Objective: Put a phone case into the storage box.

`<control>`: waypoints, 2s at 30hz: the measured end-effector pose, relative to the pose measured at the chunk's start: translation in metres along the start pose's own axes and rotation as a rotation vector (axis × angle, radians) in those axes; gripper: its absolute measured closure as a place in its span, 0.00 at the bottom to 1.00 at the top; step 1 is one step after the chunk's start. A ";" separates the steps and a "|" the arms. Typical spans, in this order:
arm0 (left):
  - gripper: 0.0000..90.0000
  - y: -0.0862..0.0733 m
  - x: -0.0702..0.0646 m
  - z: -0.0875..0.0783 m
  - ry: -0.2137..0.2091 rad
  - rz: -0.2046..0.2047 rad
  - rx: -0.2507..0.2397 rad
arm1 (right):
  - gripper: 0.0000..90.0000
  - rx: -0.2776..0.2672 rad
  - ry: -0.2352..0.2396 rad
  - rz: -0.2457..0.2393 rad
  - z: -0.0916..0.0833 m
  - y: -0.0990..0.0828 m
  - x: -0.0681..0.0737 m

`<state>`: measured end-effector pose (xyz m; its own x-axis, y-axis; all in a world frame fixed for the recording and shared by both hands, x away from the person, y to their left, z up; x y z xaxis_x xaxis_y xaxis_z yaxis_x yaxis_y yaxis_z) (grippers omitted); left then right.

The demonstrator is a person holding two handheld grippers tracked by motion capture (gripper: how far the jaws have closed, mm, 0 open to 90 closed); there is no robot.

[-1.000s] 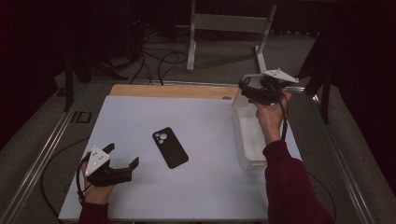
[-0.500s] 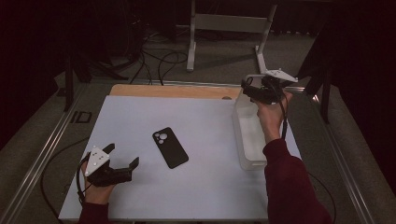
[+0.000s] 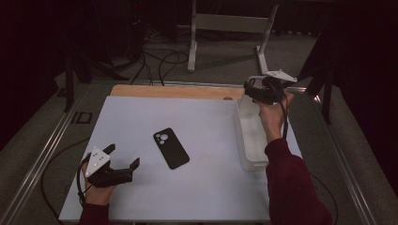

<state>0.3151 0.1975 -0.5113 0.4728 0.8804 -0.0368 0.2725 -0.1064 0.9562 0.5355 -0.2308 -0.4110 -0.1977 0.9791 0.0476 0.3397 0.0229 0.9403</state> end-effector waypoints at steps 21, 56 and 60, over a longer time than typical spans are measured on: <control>0.00 0.002 -0.002 0.000 0.001 0.002 -0.009 | 0.18 0.065 -0.060 0.000 0.015 -0.018 -0.012; 0.00 0.003 -0.001 -0.001 -0.002 -0.005 -0.015 | 0.18 0.204 -0.116 -0.010 0.044 -0.064 -0.013; 0.00 0.004 -0.001 -0.002 -0.002 -0.006 -0.017 | 0.18 0.217 -0.134 -0.003 0.046 -0.067 -0.015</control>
<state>0.3144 0.1975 -0.5071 0.4728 0.8801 -0.0428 0.2606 -0.0933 0.9609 0.5579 -0.2376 -0.4903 -0.0805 0.9967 -0.0134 0.5313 0.0542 0.8455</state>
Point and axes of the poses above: each handheld gripper's, and its own axes: z roughly forward along the jaws, y roughly out of its top, x roughly to its left, the point moved 9 cm from there along z, roughly forward along the jaws, and after that the axes turned 4 degrees about -x, right-handed, at the moved point
